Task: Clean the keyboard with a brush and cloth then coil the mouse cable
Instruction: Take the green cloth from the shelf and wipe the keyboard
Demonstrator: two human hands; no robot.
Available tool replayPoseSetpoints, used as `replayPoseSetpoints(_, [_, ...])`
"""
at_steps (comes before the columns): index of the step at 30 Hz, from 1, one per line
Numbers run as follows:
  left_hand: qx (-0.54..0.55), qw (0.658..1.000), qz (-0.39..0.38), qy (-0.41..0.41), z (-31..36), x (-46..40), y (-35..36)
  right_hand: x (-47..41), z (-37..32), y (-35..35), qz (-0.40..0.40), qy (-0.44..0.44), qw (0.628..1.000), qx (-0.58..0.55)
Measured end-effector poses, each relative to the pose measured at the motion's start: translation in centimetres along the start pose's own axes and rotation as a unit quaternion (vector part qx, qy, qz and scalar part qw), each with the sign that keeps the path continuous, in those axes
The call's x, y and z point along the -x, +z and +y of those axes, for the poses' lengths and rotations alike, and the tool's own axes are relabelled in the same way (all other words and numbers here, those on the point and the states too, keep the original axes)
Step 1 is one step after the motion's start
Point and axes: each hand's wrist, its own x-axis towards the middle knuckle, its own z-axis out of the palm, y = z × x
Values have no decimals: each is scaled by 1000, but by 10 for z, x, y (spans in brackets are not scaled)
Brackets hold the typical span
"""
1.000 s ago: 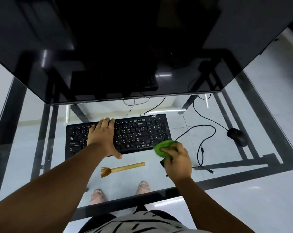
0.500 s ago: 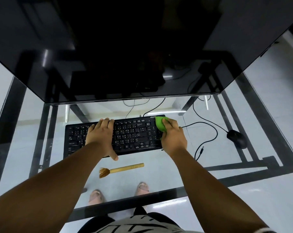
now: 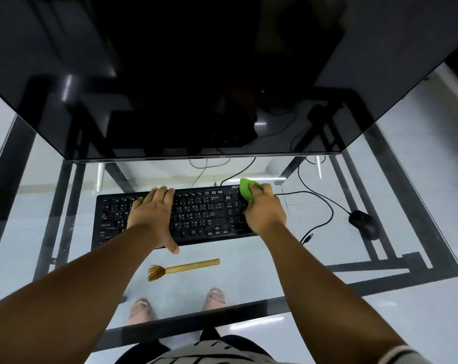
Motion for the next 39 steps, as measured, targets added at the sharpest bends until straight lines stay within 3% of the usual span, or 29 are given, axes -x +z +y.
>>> replayPoseSetpoints(5, [-4,1000,-2,-2,0,0,0,-6,-6,-5,-8,-42,999,32])
replayPoseSetpoints(9, [11,1000,-4,-5,-2,0,0,32,14,9,-13,-171,983,68])
replayPoseSetpoints(14, [13,1000,-7,-7,0,0,-2,39,19,12,37,-40,998,15])
replayPoseSetpoints(19, [13,1000,-4,-8,0,0,-1,50,3,19,-10,-167,985,52])
replayPoseSetpoints(23, [10,1000,-6,-9,0,1,-2,48,15,18,58,-56,997,8])
replayPoseSetpoints(25, [8,1000,-7,-9,0,1,-2,53,9,22,60,-52,997,0])
replayPoseSetpoints(30, [8,1000,-6,-7,0,1,-2,54,19,15,-9,-207,977,51])
replayPoseSetpoints(35, [9,1000,-4,-6,-1,0,-1,57,42,21,110,-107,988,-22])
replayPoseSetpoints(39, [12,1000,1,-5,-2,-1,0,68,19,34,107,-176,978,-31])
